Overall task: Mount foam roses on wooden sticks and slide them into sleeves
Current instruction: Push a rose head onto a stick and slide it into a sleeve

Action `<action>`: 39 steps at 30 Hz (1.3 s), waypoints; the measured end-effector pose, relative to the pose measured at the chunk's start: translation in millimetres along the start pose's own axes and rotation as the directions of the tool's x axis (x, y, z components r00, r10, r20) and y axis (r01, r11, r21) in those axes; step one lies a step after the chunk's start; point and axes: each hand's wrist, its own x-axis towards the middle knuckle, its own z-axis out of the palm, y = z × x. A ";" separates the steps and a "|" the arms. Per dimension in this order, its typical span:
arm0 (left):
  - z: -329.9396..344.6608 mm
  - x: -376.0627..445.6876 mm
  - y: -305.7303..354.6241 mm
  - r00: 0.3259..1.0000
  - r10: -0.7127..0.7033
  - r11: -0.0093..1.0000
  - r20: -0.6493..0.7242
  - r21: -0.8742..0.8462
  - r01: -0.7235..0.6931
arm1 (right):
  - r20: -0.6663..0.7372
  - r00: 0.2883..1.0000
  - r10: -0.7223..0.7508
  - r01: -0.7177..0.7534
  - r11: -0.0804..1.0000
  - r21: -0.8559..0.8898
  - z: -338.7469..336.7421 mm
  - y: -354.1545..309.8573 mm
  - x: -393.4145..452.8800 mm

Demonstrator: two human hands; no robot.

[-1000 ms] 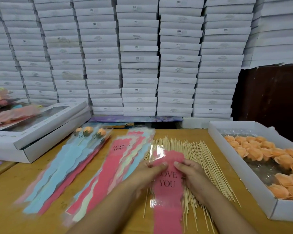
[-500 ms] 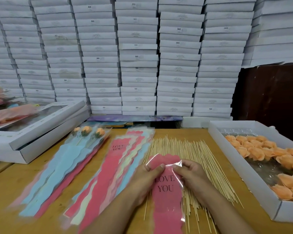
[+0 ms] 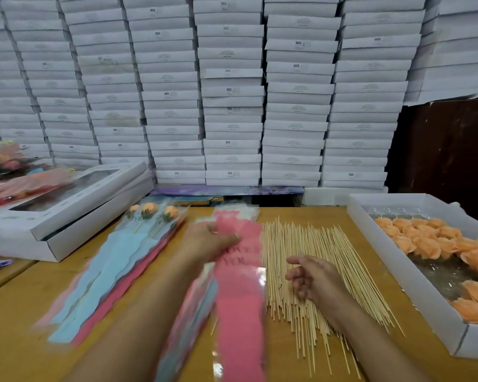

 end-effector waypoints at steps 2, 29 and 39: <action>-23.5 11.2 5.9 0.993 0.049 0.983 -0.109 0.183 -0.029 | -0.008 1.000 0.006 -0.006 1.000 -0.002 0.9 -1.8 -1.5; 20.9 25.0 -101.5 0.969 0.170 0.544 -0.182 0.837 0.062 | -0.257 0.879 -0.401 0.317 0.895 -0.314 -10.0 -95.0 -26.9; 22.4 15.3 -96.0 0.934 0.300 0.541 -0.192 0.841 -0.001 | -0.347 0.934 -0.083 -0.348 -0.005 -0.937 -156.2 -175.7 -20.2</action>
